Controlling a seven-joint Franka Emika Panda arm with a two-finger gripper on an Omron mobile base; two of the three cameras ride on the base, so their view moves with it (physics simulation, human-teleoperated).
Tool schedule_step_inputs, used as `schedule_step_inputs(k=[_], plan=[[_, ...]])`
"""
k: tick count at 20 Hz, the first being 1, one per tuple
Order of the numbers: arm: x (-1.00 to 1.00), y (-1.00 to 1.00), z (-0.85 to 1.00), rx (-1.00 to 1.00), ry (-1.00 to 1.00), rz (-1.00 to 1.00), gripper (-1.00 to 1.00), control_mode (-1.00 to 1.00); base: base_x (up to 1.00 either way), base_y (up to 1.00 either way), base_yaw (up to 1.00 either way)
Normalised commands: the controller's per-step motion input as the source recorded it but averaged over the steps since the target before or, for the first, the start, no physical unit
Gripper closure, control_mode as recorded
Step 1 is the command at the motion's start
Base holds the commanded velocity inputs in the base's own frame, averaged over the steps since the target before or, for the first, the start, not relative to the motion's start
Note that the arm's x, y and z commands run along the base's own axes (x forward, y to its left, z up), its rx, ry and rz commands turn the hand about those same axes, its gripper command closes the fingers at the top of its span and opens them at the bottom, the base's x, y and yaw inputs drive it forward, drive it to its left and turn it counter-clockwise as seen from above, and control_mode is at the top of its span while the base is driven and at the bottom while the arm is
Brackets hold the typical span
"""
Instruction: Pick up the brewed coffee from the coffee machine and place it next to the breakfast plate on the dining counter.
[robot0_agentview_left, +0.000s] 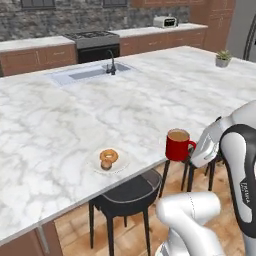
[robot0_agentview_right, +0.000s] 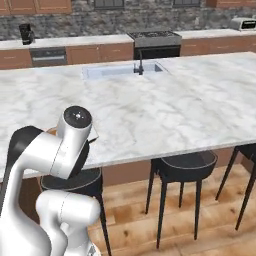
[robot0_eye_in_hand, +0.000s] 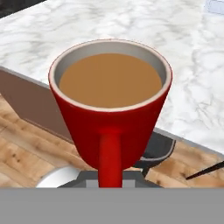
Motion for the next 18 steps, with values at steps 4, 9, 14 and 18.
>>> schedule_step_inputs(k=[4, 9, 14, 18], plan=[[0.00, 0.00, 0.00, 0.00, 0.00, 0.00, 1.00, 1.00, 1.00, -0.10, 0.53], [0.00, 0.00, 0.00, 0.00, 0.00, 0.00, 1.00, 1.00, 1.00, -0.10, 0.54], [0.00, 0.00, 0.00, 0.00, 0.00, 0.00, 1.00, 1.00, 0.91, -0.02, 0.43], [0.38, -0.02, -0.09, -0.01, 0.00, 0.04, 1.00, -1.00, 0.42, 0.00, 0.10]])
